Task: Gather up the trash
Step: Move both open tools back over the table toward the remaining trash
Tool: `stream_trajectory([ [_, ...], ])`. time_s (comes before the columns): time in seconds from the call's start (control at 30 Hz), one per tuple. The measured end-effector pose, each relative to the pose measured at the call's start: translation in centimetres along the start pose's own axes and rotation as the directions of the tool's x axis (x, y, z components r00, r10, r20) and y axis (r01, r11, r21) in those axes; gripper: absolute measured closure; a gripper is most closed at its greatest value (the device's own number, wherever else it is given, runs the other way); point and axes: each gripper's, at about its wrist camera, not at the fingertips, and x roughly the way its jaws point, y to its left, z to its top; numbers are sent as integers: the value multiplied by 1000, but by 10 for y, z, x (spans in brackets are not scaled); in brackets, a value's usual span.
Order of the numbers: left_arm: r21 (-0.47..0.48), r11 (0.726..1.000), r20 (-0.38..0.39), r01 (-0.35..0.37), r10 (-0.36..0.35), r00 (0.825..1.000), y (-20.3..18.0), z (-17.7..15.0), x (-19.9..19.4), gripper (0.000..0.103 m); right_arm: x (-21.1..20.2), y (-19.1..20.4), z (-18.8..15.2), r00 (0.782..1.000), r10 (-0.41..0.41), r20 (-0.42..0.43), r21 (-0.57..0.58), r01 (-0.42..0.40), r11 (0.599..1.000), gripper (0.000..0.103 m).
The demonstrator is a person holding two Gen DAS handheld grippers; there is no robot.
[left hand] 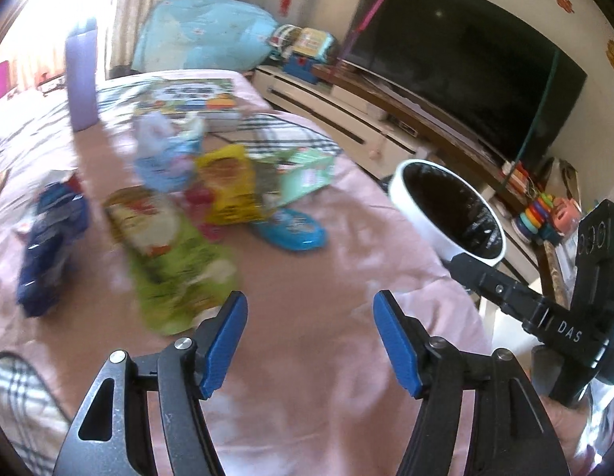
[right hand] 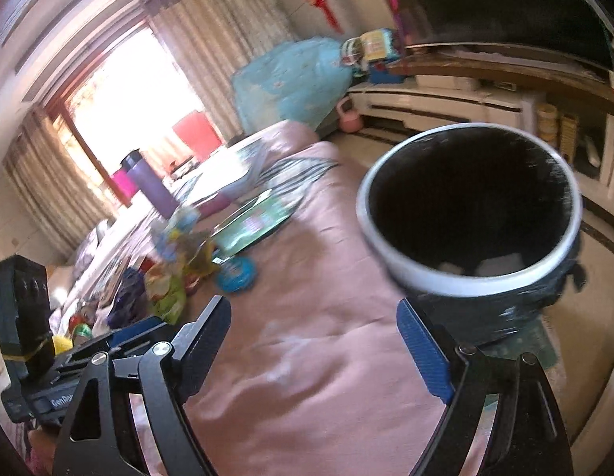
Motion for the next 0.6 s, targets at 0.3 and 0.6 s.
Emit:
stream_trajectory([
  [0.3,-83,994,31,-67,69,997,53,-21,-47,37,24,50,-9,998,48,-45,-72,-51,996,16],
  [0.6,-141,985,47,-99,107,993,85,-24,-64,37,47,96,-18,991,87,-104,-140,-101,985,16],
])
